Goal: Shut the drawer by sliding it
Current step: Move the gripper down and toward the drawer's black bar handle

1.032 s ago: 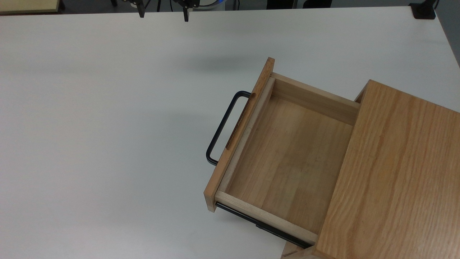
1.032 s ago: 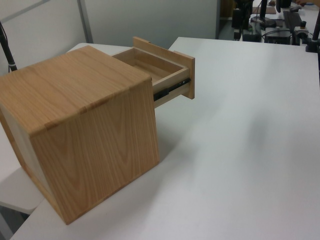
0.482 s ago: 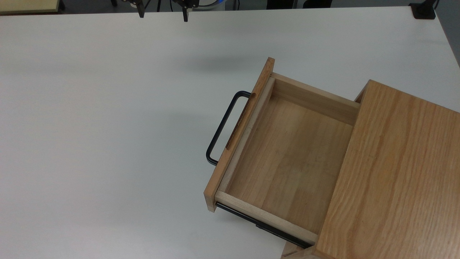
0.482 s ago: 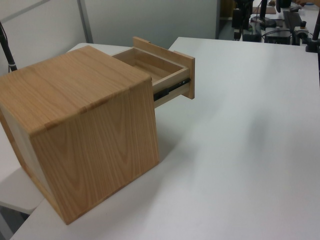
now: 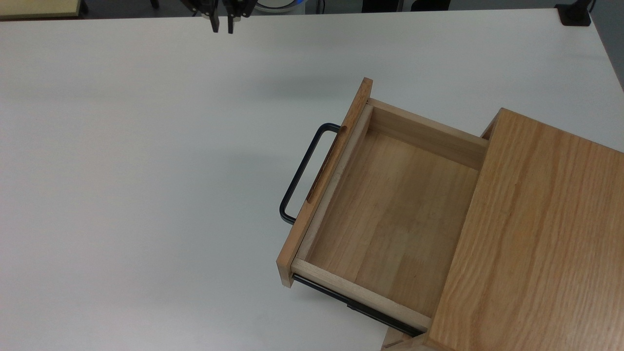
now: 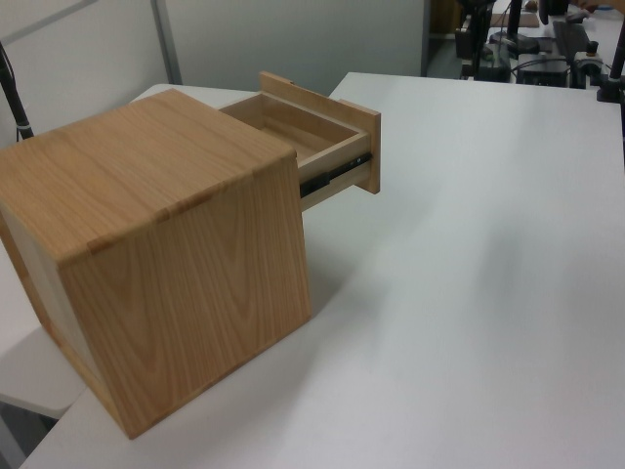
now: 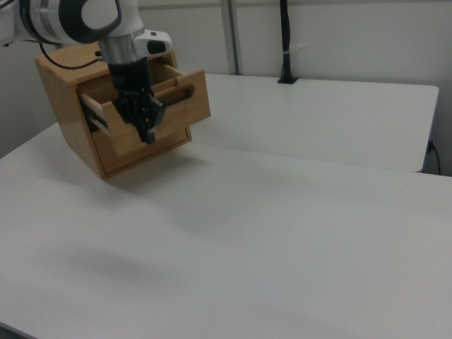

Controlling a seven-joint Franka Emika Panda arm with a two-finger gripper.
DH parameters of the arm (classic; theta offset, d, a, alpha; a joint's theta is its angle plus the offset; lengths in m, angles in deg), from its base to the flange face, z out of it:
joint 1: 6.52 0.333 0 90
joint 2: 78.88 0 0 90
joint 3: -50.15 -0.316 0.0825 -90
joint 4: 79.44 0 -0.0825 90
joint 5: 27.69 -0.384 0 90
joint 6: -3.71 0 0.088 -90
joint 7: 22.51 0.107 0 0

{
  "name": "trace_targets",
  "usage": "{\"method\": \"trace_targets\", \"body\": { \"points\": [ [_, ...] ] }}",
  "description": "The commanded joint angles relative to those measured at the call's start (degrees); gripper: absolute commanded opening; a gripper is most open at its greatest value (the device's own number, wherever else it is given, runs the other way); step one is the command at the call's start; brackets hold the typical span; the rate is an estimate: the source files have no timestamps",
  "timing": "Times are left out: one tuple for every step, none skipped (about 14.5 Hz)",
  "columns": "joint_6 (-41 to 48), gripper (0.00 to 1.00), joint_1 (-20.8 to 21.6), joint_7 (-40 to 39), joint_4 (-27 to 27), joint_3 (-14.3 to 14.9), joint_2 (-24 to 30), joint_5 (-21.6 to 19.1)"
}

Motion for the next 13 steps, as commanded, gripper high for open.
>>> {"method": "trace_targets", "body": {
  "points": [
    [0.61, 0.0, 1.01, -1.15, -0.32, 0.92, 0.03, 0.66],
    [0.34, 0.0, 1.01, -1.15, 0.12, 0.92, -1.54, 0.66],
    [-0.18, 0.0, 1.01, -1.15, 0.21, 0.92, -2.6, 0.48],
    [-1.67, 0.0, 1.01, -0.8, 0.21, 0.92, -3.13, 0.39],
    [-4.12, 0.0, 1.01, -0.8, 0.21, 0.92, -3.14, 0.04],
    [-6.49, 0.0, 0.92, -0.97, 0.21, 0.92, -3.23, -0.13],
    [-8.43, 0.0, 0.83, -1.67, 0.21, 0.92, -3.75, -0.22],
    [-10.19, 0.0, 0.4, -4.02, 0.21, 0.92, -4.8, -0.48],
    [-11.51, 0.0, 0.3, -7.7, 0.29, 0.92, -5.94, -0.92],
    [-12.74, 0.0, 0.3, -11.66, 0.82, 0.92, -7.0, -2.14],
    [-13.71, 0.0, 0.39, -15.52, 2.22, 0.92, -8.4, -3.37],
    [-14.5, 0.0, 0.39, -18.87, 3.1, 0.92, -9.54, -4.6],
    [-15.47, 0.0, 0.39, -22.21, 3.89, 0.92, -10.69, -6.01]
  ]
}}
